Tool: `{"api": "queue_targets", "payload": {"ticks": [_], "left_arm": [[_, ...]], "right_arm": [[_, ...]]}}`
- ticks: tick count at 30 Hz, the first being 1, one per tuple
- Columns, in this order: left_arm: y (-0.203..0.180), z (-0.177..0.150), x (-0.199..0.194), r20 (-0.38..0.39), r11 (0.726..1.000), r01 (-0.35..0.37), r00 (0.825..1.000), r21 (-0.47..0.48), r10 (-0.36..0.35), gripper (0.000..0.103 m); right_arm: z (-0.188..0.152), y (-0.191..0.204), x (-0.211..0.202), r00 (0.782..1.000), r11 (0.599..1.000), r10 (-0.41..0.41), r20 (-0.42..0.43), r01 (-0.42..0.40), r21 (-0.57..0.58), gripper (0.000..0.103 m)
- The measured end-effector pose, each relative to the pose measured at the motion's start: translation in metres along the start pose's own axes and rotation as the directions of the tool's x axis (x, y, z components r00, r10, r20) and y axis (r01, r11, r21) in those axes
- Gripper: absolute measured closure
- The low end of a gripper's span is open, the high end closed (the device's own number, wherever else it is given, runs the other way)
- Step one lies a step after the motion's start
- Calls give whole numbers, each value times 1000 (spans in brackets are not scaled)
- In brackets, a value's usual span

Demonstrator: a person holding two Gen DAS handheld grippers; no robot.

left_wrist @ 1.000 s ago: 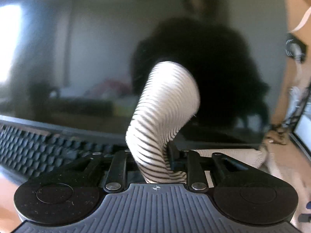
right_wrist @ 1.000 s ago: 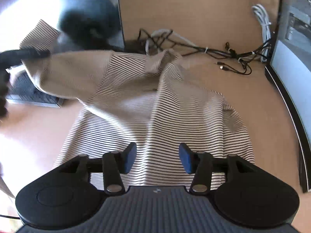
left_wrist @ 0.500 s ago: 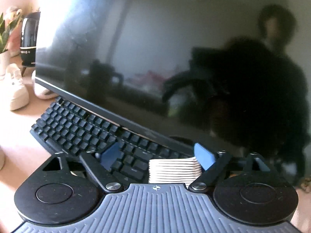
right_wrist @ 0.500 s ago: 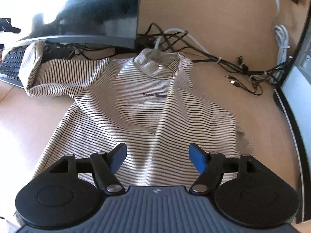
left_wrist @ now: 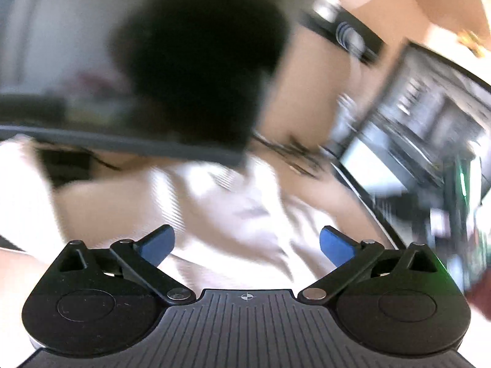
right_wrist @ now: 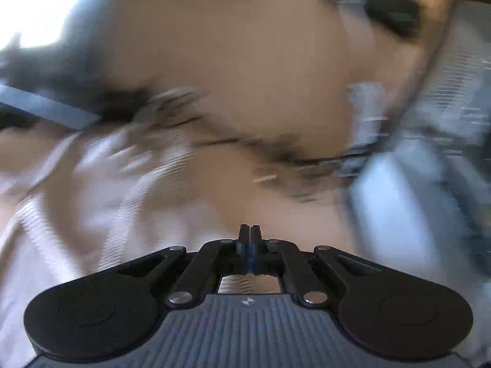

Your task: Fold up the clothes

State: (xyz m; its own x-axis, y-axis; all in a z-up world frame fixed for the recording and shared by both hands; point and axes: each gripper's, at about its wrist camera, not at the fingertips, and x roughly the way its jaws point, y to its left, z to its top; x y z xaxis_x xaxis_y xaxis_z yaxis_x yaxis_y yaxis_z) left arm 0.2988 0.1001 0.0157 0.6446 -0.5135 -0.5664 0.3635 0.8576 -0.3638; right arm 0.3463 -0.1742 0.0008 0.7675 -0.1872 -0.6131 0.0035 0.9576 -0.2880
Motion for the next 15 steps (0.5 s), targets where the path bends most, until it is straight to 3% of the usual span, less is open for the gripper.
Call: {"api": "queue_targets", "payload": {"ticks": [2,4,8,11,13,15], "left_arm": [[-9,-8,18,-51,999,39,998,22,-38,0],[-21,-17,38,-108,996,80,991,37,-75,0],[-26,-37,68,-217,994,110,971,26,-102,0],[-16,-54,83,-309,995,102,946,10,-94,0],[-10,-58,75,-292,993,120,950,22,-108,0],[-1,-62,68,-300,992,127,947,10,-119,0]], "right_arm": [[12,-33,-3,996,994,-89,24,87,63,103],[16,-51,-11,1000,991,-16,25,13,133,101],[-10,-20,-7,986,980,165,-39,-159,123,87],[-48,15,14,951,958,276,-142,-260,121,87],[-73,29,22,922,942,325,-212,-295,159,87],[-87,33,11,918,939,336,-209,-309,151,86]]}}
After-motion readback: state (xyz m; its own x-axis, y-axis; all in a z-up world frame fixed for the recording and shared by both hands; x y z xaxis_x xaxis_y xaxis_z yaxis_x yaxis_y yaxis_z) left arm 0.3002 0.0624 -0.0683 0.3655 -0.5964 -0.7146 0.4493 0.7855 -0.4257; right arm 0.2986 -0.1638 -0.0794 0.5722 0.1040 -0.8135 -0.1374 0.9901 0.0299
